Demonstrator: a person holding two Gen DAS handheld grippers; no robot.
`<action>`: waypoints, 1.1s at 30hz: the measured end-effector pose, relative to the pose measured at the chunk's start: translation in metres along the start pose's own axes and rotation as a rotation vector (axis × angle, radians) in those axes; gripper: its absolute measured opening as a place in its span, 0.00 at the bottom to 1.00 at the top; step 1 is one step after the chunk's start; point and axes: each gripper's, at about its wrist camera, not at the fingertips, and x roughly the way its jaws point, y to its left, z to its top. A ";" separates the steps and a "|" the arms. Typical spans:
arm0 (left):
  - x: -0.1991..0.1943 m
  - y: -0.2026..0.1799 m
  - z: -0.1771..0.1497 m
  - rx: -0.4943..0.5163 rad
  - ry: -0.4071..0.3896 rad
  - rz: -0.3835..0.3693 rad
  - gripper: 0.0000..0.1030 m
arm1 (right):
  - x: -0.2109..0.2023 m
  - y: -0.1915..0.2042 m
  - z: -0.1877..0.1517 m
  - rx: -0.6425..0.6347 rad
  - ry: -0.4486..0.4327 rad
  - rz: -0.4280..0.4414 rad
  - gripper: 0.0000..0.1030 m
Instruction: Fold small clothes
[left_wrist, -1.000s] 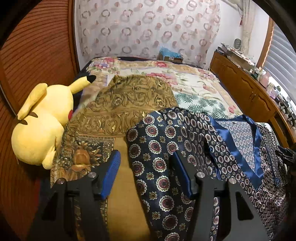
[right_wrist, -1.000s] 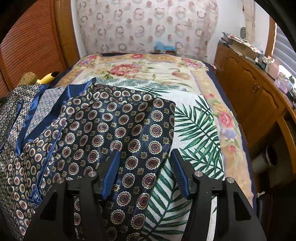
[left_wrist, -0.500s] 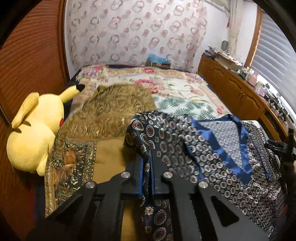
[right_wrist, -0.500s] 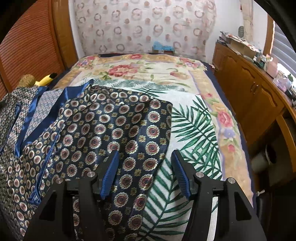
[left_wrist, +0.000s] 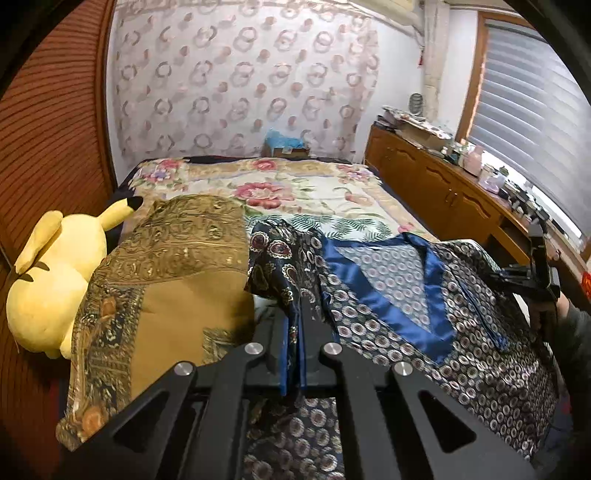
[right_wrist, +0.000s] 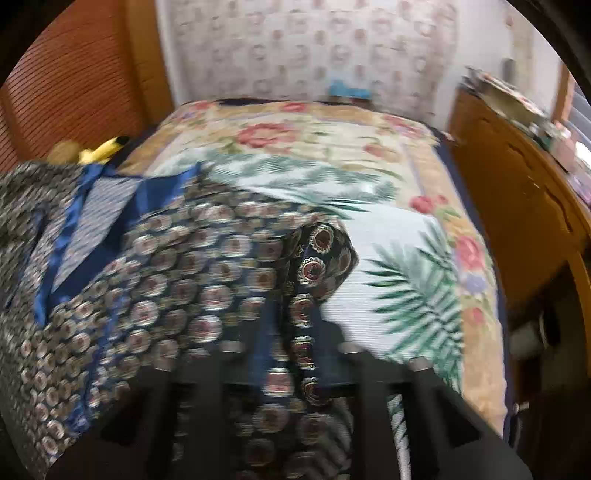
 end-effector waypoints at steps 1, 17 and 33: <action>-0.003 -0.003 -0.002 0.003 -0.004 -0.002 0.01 | -0.004 0.006 -0.001 -0.015 -0.017 -0.004 0.03; -0.065 -0.024 -0.059 0.013 -0.089 -0.015 0.01 | -0.114 0.046 -0.033 -0.008 -0.273 0.055 0.01; -0.117 -0.030 -0.132 -0.022 -0.124 -0.015 0.01 | -0.162 0.070 -0.116 0.020 -0.303 0.046 0.01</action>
